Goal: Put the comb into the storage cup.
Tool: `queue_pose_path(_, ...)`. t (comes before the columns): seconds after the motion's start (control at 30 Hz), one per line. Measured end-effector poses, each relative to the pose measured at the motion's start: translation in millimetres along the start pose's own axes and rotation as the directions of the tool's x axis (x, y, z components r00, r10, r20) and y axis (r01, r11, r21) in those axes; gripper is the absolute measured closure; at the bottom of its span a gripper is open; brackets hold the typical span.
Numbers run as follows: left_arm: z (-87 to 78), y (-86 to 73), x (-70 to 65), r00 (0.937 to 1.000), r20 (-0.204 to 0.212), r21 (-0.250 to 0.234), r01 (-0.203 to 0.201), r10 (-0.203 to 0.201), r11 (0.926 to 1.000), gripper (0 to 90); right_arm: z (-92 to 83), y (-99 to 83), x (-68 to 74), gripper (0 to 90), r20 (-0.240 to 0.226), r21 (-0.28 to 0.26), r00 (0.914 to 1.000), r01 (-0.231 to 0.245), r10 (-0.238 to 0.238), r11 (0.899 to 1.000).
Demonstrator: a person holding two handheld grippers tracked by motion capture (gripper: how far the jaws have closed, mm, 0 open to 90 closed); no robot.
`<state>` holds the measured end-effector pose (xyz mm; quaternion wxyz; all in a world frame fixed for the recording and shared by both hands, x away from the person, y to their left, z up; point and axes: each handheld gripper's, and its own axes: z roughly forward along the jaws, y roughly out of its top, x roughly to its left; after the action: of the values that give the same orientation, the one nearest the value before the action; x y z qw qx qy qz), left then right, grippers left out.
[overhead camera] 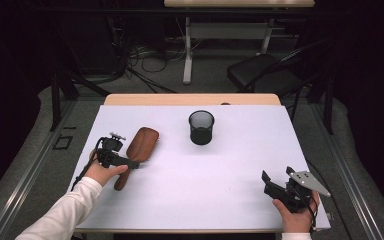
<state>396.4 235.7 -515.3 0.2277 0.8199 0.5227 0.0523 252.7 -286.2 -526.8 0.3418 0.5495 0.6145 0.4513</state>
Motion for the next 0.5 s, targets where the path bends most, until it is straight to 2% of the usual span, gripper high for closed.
queue_pose_path(0.33, 0.1, 3.8, -2.4, 1.0000, -0.001, 0.037, -0.003, 0.003, 0.9993, 6.0, 0.5, -0.2, -0.3, 13.7, -0.002, -0.004, 1.0000, -0.005, 0.005, 1.000)
queue_pose_path(0.5, 0.2, 4.9, -2.4, 0.9995, 0.013, 0.048, 0.027, -0.027, 0.9985, 9.3, 0.2, -0.1, 0.0, 13.8, -0.004, -0.001, 1.0000, -0.009, 0.009, 1.000)
